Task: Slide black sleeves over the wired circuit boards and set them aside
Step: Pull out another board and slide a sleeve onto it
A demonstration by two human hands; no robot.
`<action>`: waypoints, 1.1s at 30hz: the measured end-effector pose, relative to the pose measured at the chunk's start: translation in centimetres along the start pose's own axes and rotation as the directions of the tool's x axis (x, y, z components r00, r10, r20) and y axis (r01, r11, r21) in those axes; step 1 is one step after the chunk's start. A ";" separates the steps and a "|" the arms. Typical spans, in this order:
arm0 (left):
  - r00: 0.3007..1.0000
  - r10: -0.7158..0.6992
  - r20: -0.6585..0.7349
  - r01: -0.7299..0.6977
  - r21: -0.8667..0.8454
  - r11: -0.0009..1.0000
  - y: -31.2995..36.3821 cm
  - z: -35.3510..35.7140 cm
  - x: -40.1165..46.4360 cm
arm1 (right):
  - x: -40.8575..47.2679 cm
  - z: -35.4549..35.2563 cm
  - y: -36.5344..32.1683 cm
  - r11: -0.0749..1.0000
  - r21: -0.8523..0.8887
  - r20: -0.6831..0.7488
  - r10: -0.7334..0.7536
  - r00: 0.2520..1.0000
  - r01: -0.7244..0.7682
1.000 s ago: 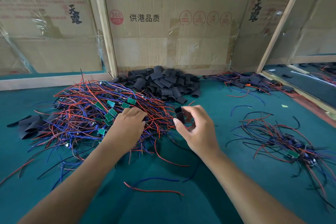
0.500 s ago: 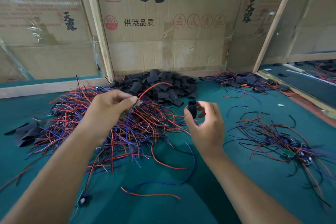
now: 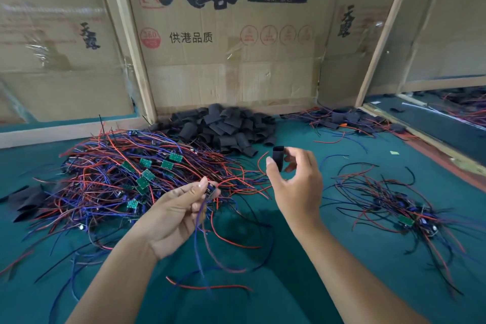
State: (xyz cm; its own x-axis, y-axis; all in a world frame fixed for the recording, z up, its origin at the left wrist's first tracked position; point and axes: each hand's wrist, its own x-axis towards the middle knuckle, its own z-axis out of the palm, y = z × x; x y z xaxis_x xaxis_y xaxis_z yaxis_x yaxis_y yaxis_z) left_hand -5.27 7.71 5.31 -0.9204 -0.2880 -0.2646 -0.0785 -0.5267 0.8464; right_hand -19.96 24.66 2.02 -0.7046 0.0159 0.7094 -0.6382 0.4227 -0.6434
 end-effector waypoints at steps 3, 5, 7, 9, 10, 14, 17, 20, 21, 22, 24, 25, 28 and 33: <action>1.000 -0.004 0.007 0.005 -0.101 0.995 -0.1 0.2 -0.2 | 0.1 -0.1 0.2 1.000 0.007 0.008 0.017 1.000 -0.017; 1.000 0.007 0.024 -0.004 -0.127 0.992 -0.2 0.2 -0.3 | 0.3 -0.2 0.3 0.999 0.018 0.015 0.031 0.999 -0.032; 0.999 0.035 0.027 -0.031 -0.121 0.992 -0.2 0.2 -0.3 | 0.6 -0.4 0.4 0.998 0.044 0.000 0.049 0.999 -0.049; 0.997 0.076 0.017 -0.074 -0.098 0.992 -0.1 0.1 -0.2 | 0.9 -0.6 0.5 0.995 0.084 -0.013 0.050 0.999 -0.049; 0.995 0.101 0.002 -0.100 -0.097 0.990 0.0 0.1 -0.2 | 1.0 -0.7 0.5 0.992 0.121 -0.004 0.038 0.999 -0.037; 0.960 0.272 -0.060 -0.277 -0.107 0.955 0.7 -0.4 -0.1 | 1.1 -0.9 0.5 0.963 0.264 0.116 -0.082 0.990 0.049; 0.929 0.367 -0.047 -0.370 -0.141 0.918 1.2 -0.4 -0.2 | 0.7 -0.6 0.7 0.950 0.313 0.322 -0.102 0.941 -0.004; 0.914 0.400 -0.069 -0.402 -0.300 0.865 1.4 -0.4 -0.2 | 0.5 -0.4 0.8 0.942 0.329 0.532 -0.126 0.837 -0.068; 0.909 0.409 -0.075 -0.409 -0.348 0.844 1.5 -0.4 -0.2 | 0.4 -0.4 0.8 0.940 0.337 0.582 -0.158 0.798 -0.060; 0.905 0.419 -0.076 -0.414 -0.383 0.826 1.5 -0.4 -0.3 | 0.2 -0.3 0.8 0.938 0.345 0.619 -0.195 0.761 -0.040; 0.898 0.435 -0.068 -0.423 -0.411 0.808 1.6 -0.4 -0.4 | 0.0 -0.2 0.7 0.931 0.364 0.659 -0.263 0.705 0.008; 0.895 0.442 -0.065 -0.427 -0.412 0.805 1.6 -0.5 -0.5 | -0.1 -0.2 0.7 0.928 0.370 0.666 -0.293 0.686 0.038; 0.887 0.457 -0.072 -0.446 -0.391 0.805 1.6 -0.4 -0.5 | -0.2 -0.1 0.5 0.918 0.374 0.665 -0.365 0.651 0.134; 0.874 0.475 -0.099 -0.477 -0.353 0.805 1.6 -0.2 -0.5 | -0.9 0.0 0.3 0.902 0.383 0.675 -0.420 0.607 0.199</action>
State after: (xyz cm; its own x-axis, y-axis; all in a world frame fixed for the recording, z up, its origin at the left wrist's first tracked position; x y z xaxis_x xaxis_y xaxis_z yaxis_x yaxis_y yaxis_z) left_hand -4.89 6.87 6.70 -0.8042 -0.5809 0.1254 0.5112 -0.5687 0.6444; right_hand -19.49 24.71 1.19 -0.3684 -0.7793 0.5069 -0.8346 0.0370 -0.5496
